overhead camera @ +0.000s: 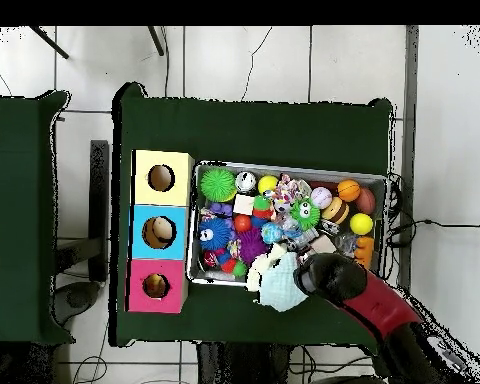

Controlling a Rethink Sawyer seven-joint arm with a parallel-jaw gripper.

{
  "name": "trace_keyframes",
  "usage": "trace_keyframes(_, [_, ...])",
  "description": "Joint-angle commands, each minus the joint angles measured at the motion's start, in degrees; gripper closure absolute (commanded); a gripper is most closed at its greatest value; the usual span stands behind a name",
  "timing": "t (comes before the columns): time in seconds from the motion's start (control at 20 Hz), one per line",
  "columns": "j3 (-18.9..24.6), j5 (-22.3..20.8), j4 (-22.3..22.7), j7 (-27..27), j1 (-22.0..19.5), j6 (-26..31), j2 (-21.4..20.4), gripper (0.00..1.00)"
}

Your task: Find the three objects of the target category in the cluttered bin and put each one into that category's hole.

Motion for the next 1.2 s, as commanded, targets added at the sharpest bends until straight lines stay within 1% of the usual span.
trace_keyframes(0.05, [6.3,2.0,3.7,6.3,-2.2,-3.0,-1.0,1.00])
trace_keyframes(0.2, [5.2,-1.2,2.0,1.2,-6.1,-1.3,-0.7,1.00])
trace_keyframes(0.35, [4.5,-4.4,-1.6,-4.1,-10.3,0.7,0.8,1.00])
trace_keyframes(0.5, [5.0,-6.9,-4.2,-7.3,-13.4,2.4,1.8,1.00])
trace_keyframes(0.65, [5.9,-8.5,-3.9,-7.2,-15.1,3.5,1.2,1.00])
trace_keyframes(0.8, [6.9,-9.1,-3.8,-5.8,-15.5,3.2,1.5,1.00])
trace_keyframes(1.0, [7.7,-8.3,-3.4,-2.2,-14.0,1.7,2.5,1.00])
trace_keyframes(1.2, [7.4,-7.5,-3.6,0.3,-12.0,0.0,3.3,1.00])
